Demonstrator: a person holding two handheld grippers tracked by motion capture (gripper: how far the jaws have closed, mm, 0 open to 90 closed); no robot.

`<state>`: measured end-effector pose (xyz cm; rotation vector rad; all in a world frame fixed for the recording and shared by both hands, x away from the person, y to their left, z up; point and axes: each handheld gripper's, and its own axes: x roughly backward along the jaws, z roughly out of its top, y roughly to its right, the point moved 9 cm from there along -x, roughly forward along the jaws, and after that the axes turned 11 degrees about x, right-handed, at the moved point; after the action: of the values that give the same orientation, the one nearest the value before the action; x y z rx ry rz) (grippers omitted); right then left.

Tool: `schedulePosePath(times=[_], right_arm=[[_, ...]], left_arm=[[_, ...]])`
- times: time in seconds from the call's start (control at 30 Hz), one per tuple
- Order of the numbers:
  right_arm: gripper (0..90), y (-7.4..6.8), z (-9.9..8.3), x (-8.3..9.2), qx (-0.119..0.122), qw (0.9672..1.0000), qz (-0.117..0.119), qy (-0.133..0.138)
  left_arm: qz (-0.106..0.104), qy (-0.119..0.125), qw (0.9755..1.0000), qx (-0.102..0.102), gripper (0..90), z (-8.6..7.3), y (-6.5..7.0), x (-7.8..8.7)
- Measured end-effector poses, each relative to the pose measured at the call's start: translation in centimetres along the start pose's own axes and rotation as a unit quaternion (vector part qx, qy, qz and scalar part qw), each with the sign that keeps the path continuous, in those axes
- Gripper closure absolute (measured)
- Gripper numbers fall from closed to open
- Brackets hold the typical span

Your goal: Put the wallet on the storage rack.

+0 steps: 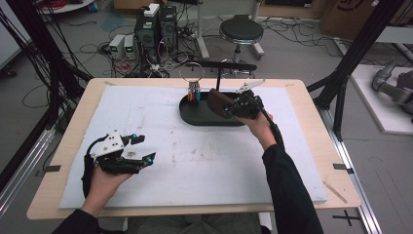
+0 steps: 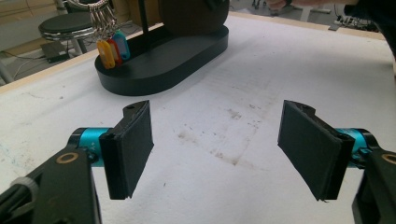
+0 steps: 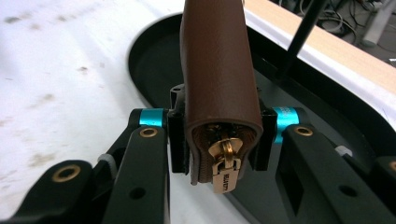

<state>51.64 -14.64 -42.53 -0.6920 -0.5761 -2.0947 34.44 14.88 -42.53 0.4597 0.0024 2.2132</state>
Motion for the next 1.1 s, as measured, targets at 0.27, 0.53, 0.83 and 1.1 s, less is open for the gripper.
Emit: schedulePosePath(times=[0.27,0.53,0.83,1.1], right_arm=[[67.6,0.5,-0.8,-2.8,-0.011,0.9998,-0.011,-0.014],[67.5,0.7,-1.3,-4.3,-0.017,0.9995,-0.016,-0.019],[66.9,0.6,-1.7,-5.1,-0.018,0.9994,-0.012,-0.027],[61.1,1.1,-1.9,-5.0,-0.023,0.9991,-0.023,-0.027]], left_arm=[[-0.001,0.0,1.0,0.0,26.3,0.0,0.1,0.0],[-0.001,-0.001,1.0,0.001,26.3,-0.2,0.2,0.0],[-0.002,-0.002,1.0,0.0,26.3,-0.2,0.3,0.0],[-0.005,-0.005,1.0,-0.002,26.3,-0.3,0.4,-0.1]])
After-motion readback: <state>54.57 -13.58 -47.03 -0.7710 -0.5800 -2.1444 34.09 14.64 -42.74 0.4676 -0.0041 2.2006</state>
